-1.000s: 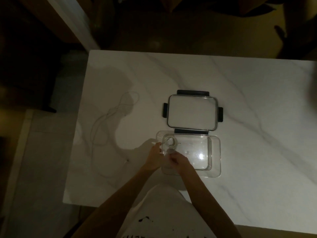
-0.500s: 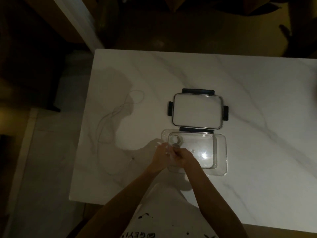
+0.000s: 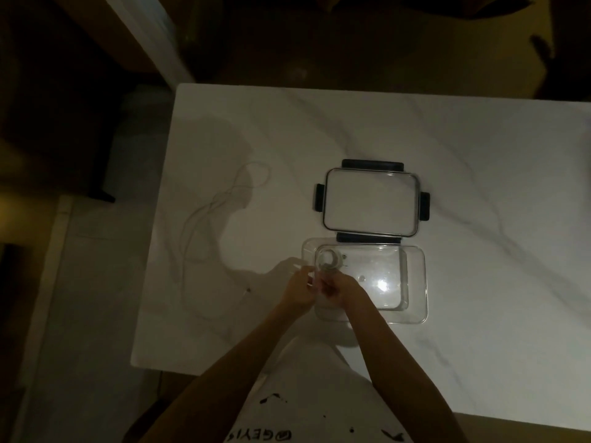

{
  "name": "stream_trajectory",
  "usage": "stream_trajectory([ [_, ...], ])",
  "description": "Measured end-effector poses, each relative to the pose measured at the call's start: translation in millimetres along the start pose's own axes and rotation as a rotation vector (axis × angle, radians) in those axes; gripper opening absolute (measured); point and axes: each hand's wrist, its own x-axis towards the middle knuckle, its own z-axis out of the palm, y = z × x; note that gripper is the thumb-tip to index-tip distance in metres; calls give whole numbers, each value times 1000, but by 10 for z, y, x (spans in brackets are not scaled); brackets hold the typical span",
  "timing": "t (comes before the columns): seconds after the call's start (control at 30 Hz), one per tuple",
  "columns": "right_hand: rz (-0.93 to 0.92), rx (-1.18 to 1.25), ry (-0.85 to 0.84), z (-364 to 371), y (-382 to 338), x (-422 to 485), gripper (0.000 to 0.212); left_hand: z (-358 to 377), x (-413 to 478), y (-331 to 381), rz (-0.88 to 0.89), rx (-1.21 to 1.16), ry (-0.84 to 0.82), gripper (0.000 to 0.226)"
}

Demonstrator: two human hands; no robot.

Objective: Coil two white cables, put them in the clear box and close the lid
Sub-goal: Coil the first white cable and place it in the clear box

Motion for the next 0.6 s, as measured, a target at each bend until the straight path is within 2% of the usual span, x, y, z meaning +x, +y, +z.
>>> stream_trajectory([
  [0.13, 2, -87, 41, 61, -10, -121, 15, -1, -17, -8, -18, 65, -14, 26],
  [0.23, -27, -168, 86, 100, 48, -173, 10, 4, -12, -16, -14, 93, -27, 29],
  [0.3, -17, -192, 119, 103, 79, -254, 20, 11, 2, -30, -22, 102, -33, 30],
  [0.37, -7, -135, 171, 104, 96, -245, 28, 5, 3, -15, -31, 108, -39, 30],
  [0.47, -68, -55, 168, 93, 122, -214, 18, -5, -2, 0, -36, 102, -55, 30],
  [0.6, -132, 138, 70, 69, 98, -289, 9, -32, -22, 19, -54, 94, -72, 29],
])
